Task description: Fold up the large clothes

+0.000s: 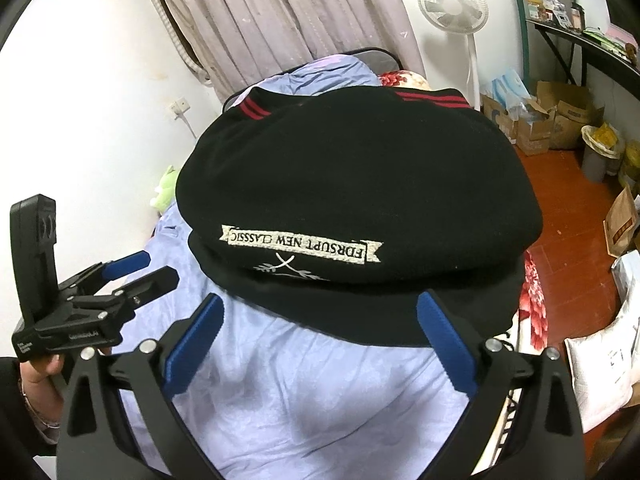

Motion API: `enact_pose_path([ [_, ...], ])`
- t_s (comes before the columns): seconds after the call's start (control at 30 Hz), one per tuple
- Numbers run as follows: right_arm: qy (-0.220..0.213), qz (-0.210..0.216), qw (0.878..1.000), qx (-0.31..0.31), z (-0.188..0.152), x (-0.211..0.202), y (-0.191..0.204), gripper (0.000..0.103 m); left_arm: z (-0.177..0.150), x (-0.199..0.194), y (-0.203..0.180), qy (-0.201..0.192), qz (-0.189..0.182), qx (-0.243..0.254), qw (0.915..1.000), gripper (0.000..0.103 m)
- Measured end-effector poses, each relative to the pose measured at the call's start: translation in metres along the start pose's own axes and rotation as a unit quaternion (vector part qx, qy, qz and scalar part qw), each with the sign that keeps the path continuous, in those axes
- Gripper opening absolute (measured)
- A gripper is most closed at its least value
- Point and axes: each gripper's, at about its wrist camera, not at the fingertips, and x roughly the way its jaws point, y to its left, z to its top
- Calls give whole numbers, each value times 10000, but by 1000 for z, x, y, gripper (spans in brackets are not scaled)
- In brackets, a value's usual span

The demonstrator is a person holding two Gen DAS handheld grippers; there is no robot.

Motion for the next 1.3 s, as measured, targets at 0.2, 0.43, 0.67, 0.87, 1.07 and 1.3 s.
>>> enact_pose_path([
  [0.2, 22, -62, 10000, -72, 2, 0, 3, 98, 3, -1, -1, -15, -16, 28, 10000, 96],
  [0.43, 11, -74, 9999, -77, 2, -1, 4, 98, 4, 0, -1, -17, -6, 49, 10000, 96],
  [0.67, -16, -75, 10000, -56, 2, -3, 3, 98, 5, 0, -2, 4, 9, 54, 10000, 96],
  [0.87, 11, -62, 10000, -67, 1, -1, 3, 98, 4, 1, -4, 6, 1, 37, 10000, 96],
  [1.07, 24, -69, 9999, -83, 1, 0, 3, 98, 2, 1, -5, -21, 14, -10, 10000, 96],
  [1.3, 59, -50, 10000, -40, 2, 2, 1, 98, 1, 3, -2, 5, 12, -61, 10000, 96],
])
